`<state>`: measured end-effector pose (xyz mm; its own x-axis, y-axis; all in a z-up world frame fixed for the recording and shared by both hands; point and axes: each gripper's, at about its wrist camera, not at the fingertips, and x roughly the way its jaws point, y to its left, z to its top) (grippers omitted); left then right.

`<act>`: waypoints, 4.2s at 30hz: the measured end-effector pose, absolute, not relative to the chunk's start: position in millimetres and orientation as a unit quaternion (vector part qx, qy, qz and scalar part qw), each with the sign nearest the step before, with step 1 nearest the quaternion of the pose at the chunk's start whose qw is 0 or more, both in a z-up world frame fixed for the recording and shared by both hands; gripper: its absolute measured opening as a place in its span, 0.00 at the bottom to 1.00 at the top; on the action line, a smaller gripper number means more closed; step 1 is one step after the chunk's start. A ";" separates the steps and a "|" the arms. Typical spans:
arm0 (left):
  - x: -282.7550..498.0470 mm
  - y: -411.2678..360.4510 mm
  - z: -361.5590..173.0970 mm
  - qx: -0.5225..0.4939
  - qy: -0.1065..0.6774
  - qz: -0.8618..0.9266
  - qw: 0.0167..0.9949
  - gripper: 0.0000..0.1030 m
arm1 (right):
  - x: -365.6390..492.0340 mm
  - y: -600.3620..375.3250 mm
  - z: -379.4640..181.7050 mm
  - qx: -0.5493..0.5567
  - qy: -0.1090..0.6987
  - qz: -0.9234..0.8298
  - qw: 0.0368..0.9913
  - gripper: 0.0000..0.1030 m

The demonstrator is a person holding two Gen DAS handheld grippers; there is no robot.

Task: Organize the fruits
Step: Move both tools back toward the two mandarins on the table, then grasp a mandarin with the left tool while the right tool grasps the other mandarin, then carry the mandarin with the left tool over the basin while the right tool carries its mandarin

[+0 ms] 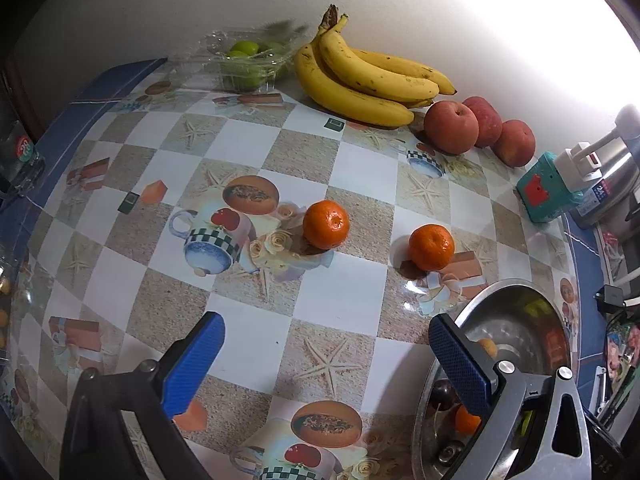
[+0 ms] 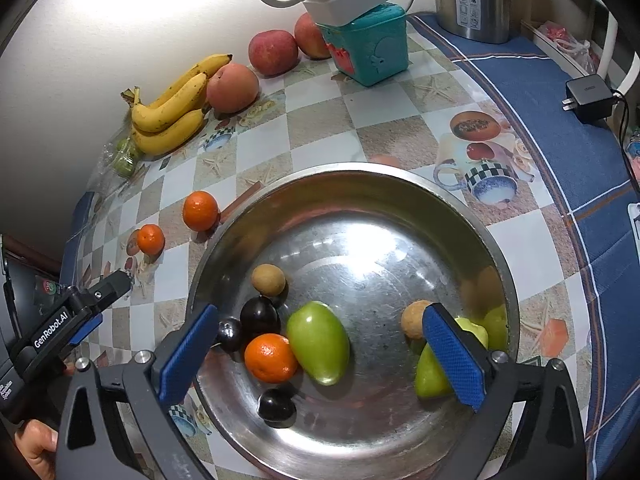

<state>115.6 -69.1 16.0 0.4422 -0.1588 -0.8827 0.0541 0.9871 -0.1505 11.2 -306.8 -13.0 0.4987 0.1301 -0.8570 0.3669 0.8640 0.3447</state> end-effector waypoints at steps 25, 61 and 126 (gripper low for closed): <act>132.4 -77.2 38.6 0.028 0.487 -0.047 0.871 1.00 | 20.5 -290.7 -1.5 0.224 0.488 -0.075 0.840 0.99; 178.4 7.8 28.5 -0.099 0.494 -0.075 0.861 0.89 | 101.6 -225.9 22.0 0.147 0.470 -0.041 0.869 0.95; 187.0 -19.1 -9.5 -0.154 0.533 -0.151 0.818 0.36 | 113.9 -213.6 4.3 0.190 0.501 -0.019 0.844 0.40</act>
<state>187.0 -19.1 -9.5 0.3858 -0.4115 -0.8257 0.0834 0.9069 -0.4130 113.9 -213.6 4.3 0.4970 0.1587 -0.8531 0.2227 0.9269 0.3022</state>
